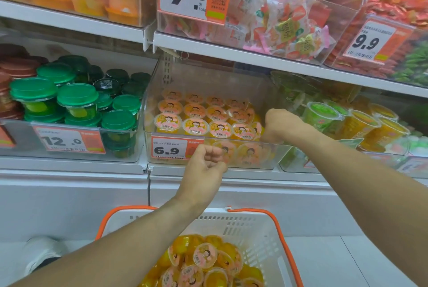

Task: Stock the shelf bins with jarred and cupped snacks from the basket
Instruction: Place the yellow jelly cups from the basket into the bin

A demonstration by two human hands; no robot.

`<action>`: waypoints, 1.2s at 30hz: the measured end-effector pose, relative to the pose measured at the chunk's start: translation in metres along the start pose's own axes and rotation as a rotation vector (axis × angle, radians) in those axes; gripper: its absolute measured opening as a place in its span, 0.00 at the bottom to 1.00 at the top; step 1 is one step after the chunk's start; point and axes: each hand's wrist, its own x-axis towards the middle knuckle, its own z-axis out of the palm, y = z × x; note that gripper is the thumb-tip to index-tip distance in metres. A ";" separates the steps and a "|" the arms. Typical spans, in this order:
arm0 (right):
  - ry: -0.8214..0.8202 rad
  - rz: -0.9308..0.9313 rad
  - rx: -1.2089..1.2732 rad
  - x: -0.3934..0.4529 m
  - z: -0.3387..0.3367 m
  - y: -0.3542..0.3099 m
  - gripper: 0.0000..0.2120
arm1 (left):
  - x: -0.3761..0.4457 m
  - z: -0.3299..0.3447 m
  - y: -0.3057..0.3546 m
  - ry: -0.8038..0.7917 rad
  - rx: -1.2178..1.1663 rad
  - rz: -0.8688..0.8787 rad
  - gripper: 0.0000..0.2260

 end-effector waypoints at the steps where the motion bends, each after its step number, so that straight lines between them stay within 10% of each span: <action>1: -0.001 0.015 0.009 0.000 0.000 -0.001 0.05 | 0.000 0.001 -0.001 -0.004 0.005 -0.003 0.11; 8: 0.014 0.074 0.034 -0.012 -0.010 -0.001 0.04 | -0.004 0.003 -0.010 -0.009 0.074 0.007 0.10; 15: 0.935 -0.208 0.791 -0.072 0.046 -0.004 0.07 | -0.010 -0.013 -0.016 -0.207 0.224 -0.066 0.07; 19: 0.487 -0.107 1.115 -0.109 0.159 -0.035 0.05 | -0.013 -0.039 -0.035 -0.380 0.608 -0.166 0.09; 26: -0.603 -0.163 0.736 -0.167 0.314 -0.057 0.29 | -0.039 -0.090 -0.142 -0.495 1.321 -0.424 0.11; 30: -0.590 -0.249 0.669 -0.167 0.331 -0.072 0.29 | -0.057 -0.122 -0.218 -0.109 1.389 -0.421 0.21; 36: -0.233 -0.192 0.767 -0.133 0.325 -0.104 0.23 | -0.049 -0.132 -0.245 0.040 1.266 -0.444 0.27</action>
